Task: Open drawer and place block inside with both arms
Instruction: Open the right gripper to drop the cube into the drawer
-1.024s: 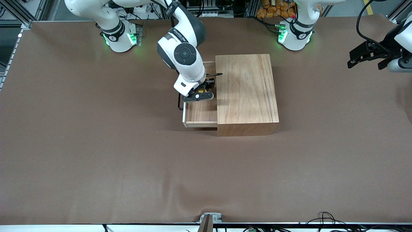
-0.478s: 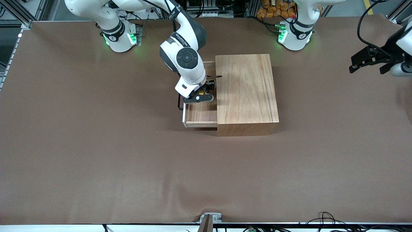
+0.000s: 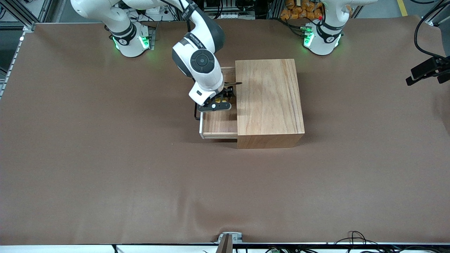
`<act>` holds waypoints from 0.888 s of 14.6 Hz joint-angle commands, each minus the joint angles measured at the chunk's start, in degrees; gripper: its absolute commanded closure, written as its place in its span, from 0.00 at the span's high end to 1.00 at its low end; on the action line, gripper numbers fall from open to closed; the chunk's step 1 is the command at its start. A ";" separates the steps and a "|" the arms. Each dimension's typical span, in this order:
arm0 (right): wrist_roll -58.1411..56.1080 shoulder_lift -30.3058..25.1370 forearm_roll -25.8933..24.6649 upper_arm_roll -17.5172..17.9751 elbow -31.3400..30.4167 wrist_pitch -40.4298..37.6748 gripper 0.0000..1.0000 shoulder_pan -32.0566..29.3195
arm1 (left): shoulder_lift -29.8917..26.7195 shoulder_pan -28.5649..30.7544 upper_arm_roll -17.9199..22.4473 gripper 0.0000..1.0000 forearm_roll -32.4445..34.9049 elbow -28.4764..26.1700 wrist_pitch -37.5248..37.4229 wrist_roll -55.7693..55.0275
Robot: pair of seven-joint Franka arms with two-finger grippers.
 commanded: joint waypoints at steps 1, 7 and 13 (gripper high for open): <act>1.10 -3.28 -0.56 -0.81 2.06 -6.97 1.00 -1.77 | -0.65 -0.57 -1.83 1.00 2.12 -0.14 0.26 -0.41; 0.13 -5.83 -0.74 -1.08 6.21 -15.95 1.00 -7.73 | -0.30 -0.65 -2.01 1.00 2.22 0.56 0.17 0.38; -13.11 -9.61 -1.00 -1.08 5.94 -22.10 1.00 -17.49 | -0.30 -0.65 -2.10 1.00 2.22 0.56 -0.53 0.38</act>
